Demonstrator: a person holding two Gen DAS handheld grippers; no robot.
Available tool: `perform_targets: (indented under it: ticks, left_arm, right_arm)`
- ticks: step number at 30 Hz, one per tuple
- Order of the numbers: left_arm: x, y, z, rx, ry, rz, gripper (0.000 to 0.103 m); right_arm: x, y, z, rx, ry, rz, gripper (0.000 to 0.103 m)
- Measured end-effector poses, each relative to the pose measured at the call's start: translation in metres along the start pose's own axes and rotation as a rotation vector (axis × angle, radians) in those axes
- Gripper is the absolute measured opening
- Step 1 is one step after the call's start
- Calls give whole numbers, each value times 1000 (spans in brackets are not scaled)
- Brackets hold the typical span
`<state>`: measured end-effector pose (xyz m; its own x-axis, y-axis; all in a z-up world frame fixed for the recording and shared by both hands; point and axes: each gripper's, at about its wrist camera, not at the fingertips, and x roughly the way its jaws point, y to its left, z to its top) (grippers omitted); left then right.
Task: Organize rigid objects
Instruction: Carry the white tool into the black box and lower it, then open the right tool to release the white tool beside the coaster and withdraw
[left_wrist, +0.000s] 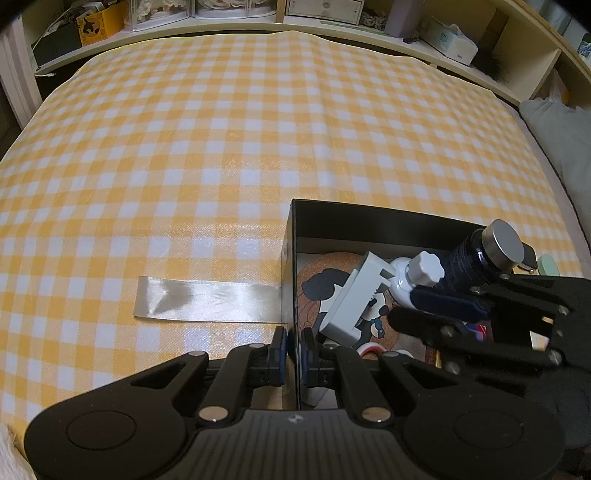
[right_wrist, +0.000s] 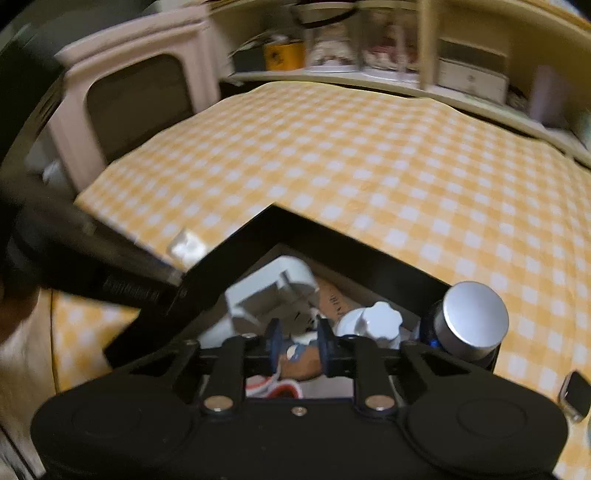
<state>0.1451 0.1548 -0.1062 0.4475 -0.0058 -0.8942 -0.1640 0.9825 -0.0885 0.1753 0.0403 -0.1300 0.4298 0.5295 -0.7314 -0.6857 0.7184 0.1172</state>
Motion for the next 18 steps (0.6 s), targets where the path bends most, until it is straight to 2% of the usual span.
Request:
perform_targets:
  ticks: [6,10,14,18]
  left_arm:
    - [0,0,0,-1,0,-2,7]
    - [0,0,1,-7,2,-5,6]
    - [0,0,1,-9,4,-9,6]
    - [0,0,1,-8,2,-7,6]
  right_arm:
    - [33,-8,-1,182,32,33,19]
    - [45,-10,-1,336,20,66,17]
    - [36,-11,7,343,-13,75,17]
    - [25,-21,15,413,-54,105,18]
